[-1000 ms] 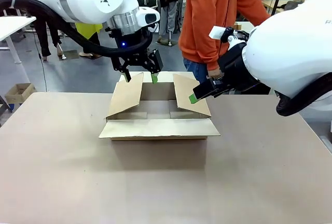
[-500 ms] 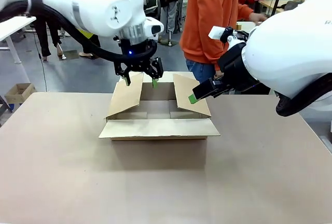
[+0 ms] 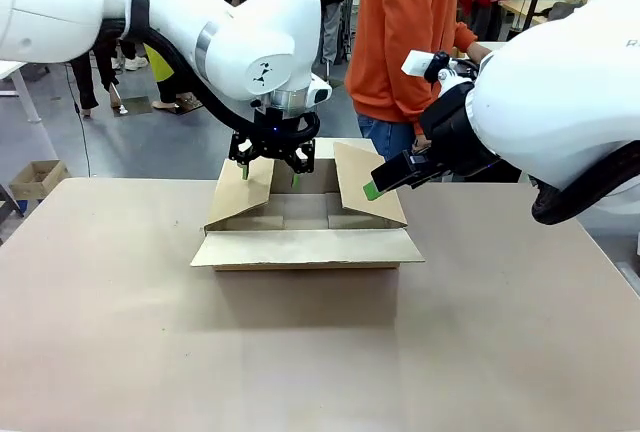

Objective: Pack the gift set into the box.
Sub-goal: Place both hands on the side flaps of the Package Box and spread them outward.

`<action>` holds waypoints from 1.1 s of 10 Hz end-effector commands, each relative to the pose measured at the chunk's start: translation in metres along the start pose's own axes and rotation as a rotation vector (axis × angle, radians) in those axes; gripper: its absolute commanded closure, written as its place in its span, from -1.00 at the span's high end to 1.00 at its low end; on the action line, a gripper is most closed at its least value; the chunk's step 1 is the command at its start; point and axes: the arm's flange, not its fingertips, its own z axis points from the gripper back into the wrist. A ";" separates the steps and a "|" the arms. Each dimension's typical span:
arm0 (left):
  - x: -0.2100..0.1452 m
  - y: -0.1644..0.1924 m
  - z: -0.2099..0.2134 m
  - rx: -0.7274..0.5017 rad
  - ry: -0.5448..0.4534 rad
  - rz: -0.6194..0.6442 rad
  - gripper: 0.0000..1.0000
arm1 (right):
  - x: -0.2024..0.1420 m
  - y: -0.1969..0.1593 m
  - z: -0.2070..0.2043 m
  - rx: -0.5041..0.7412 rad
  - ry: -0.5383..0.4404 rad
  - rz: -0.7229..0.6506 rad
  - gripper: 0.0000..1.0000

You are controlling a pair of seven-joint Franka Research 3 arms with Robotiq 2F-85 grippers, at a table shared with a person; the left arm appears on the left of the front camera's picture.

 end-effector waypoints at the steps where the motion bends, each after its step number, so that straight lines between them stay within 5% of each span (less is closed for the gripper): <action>1: 0.008 0.001 0.002 0.063 0.000 0.053 1.00 | 0.001 0.002 -0.001 0.000 -0.014 -0.002 1.00; 4: 0.007 0.014 -0.005 0.160 0.001 0.058 1.00 | 0.001 0.002 -0.001 0.000 -0.014 -0.002 1.00; 11: 0.000 0.059 0.009 0.163 -0.046 0.121 1.00 | 0.001 0.002 -0.001 0.000 -0.014 -0.002 1.00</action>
